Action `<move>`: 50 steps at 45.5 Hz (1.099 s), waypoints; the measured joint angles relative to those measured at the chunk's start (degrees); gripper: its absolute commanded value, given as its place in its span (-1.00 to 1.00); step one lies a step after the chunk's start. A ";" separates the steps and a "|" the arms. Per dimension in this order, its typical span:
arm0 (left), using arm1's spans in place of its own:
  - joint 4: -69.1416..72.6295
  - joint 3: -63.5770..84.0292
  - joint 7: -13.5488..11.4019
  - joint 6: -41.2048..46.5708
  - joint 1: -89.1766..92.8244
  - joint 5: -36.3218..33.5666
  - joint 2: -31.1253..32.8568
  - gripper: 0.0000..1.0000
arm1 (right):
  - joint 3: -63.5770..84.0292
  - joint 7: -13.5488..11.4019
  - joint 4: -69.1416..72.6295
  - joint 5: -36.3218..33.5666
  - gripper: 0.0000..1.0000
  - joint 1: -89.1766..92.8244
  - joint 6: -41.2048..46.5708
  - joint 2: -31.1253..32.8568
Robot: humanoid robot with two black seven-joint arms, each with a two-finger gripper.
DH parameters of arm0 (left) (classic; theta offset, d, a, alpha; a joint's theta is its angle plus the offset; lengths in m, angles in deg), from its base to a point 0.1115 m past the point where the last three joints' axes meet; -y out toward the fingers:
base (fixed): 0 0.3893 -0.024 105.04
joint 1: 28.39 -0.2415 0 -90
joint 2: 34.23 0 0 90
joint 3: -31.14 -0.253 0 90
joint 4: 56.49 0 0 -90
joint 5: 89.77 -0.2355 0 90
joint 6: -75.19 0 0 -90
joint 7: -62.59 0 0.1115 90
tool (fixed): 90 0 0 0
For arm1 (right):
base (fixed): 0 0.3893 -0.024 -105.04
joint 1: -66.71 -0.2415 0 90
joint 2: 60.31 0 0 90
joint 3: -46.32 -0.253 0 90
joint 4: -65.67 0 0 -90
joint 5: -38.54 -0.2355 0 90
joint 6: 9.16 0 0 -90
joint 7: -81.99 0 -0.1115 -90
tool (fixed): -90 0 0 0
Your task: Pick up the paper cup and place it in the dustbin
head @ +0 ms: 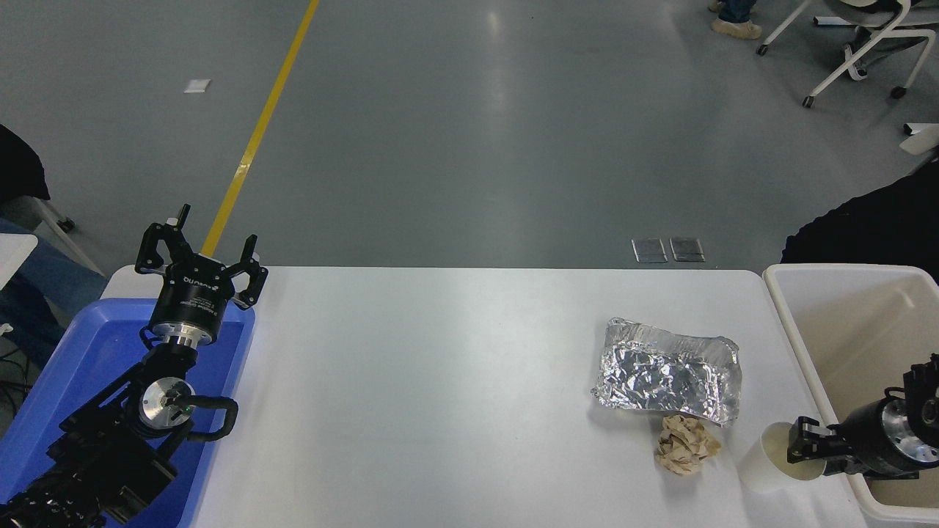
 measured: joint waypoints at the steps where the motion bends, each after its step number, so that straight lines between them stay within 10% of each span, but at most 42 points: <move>1: 0.00 0.00 0.00 0.00 0.00 0.00 0.00 0.96 | -0.02 0.02 -0.02 0.00 -1.00 0.00 -0.03 -0.03; 50: -0.01 -0.08 0.00 -0.07 0.01 0.02 0.00 0.96 | 5.30 0.31 1.21 1.82 -1.00 -38.66 20.04 7.05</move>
